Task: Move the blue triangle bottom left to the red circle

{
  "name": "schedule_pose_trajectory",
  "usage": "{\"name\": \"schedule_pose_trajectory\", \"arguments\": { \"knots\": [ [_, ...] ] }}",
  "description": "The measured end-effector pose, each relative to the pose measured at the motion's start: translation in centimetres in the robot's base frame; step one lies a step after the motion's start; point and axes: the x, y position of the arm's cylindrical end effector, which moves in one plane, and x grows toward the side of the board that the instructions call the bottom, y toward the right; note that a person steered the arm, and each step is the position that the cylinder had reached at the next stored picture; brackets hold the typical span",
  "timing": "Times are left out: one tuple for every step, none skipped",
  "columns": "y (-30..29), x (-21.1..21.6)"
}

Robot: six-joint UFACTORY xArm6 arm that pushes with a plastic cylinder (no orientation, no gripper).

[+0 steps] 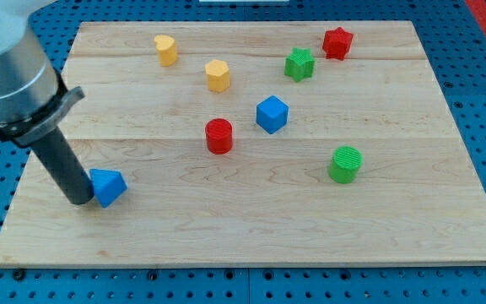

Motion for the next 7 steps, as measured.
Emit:
{"name": "schedule_pose_trajectory", "arguments": {
  "knots": [
    [1.6,0.8],
    [3.0,1.2],
    [3.3,0.6],
    [3.3,-1.5],
    [3.9,-3.1],
    [4.4,-3.4],
    [4.4,-3.4]
  ]
}}
